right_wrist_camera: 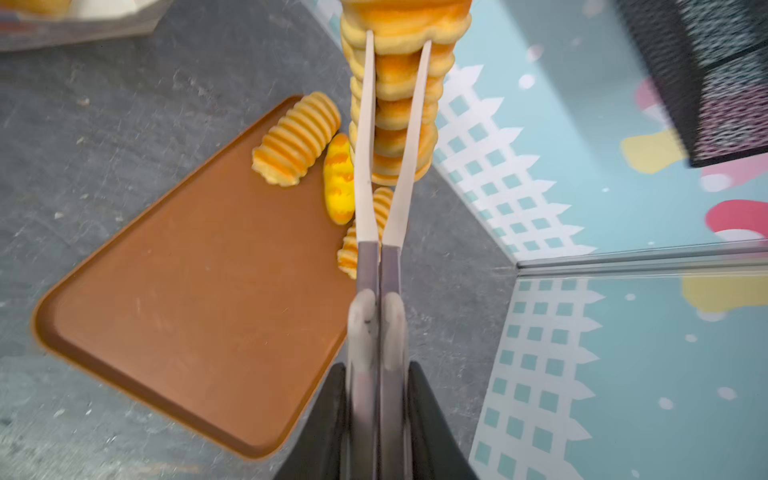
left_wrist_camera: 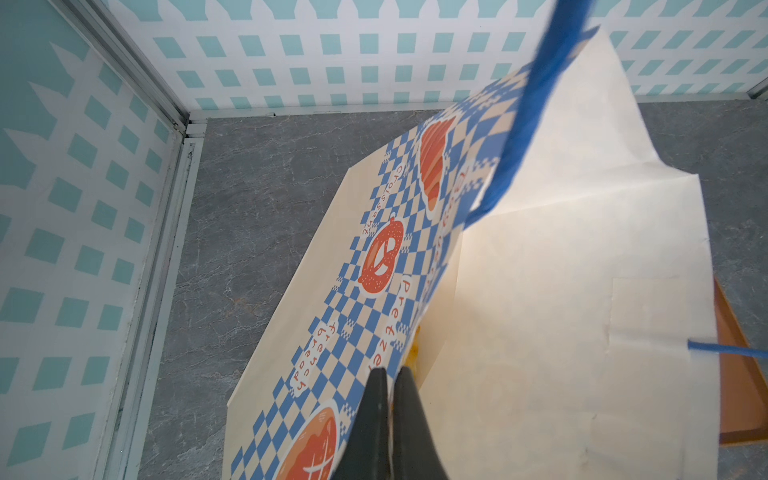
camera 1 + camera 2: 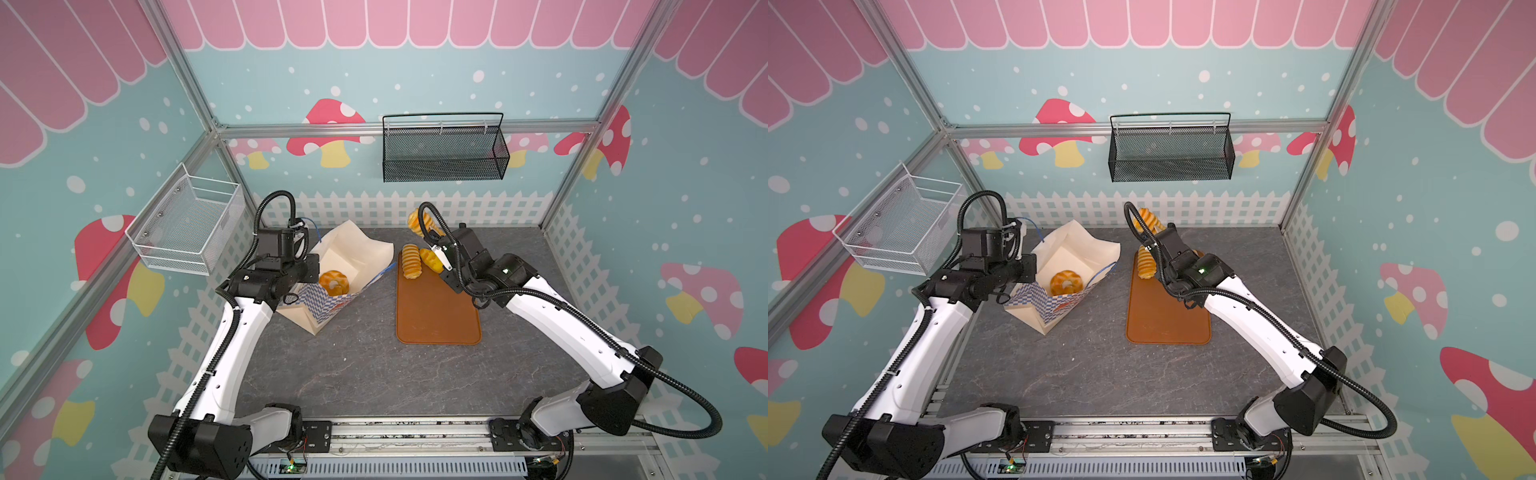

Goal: Take the fake bread out of the paper bag
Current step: 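Lower the twisted bread onto the brown tray and open the tongs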

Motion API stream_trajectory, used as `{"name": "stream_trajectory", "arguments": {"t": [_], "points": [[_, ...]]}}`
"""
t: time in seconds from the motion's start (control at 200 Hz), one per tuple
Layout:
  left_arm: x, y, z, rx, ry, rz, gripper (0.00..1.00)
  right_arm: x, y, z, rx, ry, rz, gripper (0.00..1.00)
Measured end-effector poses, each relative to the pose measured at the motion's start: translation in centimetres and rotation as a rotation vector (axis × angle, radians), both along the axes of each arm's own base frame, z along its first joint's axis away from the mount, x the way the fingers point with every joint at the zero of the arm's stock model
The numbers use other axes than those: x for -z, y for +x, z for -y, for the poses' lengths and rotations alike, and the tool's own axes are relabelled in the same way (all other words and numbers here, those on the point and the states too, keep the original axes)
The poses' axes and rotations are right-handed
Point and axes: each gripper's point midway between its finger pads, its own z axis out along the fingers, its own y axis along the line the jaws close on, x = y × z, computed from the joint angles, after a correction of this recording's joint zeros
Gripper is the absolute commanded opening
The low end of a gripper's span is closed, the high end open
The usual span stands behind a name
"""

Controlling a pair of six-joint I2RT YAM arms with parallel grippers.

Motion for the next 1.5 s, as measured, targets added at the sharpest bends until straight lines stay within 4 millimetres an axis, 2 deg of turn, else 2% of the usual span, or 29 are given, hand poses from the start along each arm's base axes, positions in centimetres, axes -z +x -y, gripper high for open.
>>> {"name": "stream_trajectory", "arguments": {"t": [0.195,0.29,0.365,0.7,0.805,1.216,1.396,1.501], "points": [[0.0,-0.1,0.0,-0.001,0.0,-0.001,0.0,7.4,-2.0,-0.5,-0.062,-0.075,-0.223,0.2],[0.0,-0.1,0.0,-0.001,0.0,-0.002,0.0,9.8,-3.0,-0.1,-0.082,-0.121,-0.296,0.2],[0.2,-0.2,-0.1,-0.001,0.001,-0.005,0.0,10.8,-3.3,0.2,-0.094,-0.158,-0.326,0.2],[0.3,-0.4,-0.1,0.001,0.003,-0.006,0.0,13.6,-2.6,0.6,-0.108,-0.292,-0.379,0.2],[0.4,-0.4,-0.1,0.002,0.004,-0.007,0.0,14.4,-2.1,0.5,-0.102,-0.321,-0.389,0.24],[0.4,-0.4,-0.1,0.004,0.011,-0.007,0.0,14.2,-1.2,-0.1,-0.106,-0.337,-0.388,0.37],[0.7,-0.5,-0.1,0.005,0.012,-0.011,0.0,14.5,-1.1,-0.2,-0.107,-0.343,-0.393,0.49],[0.7,-0.5,-0.1,0.005,0.012,-0.011,0.0,14.2,-1.0,-0.3,-0.108,-0.336,-0.391,0.51]]}}
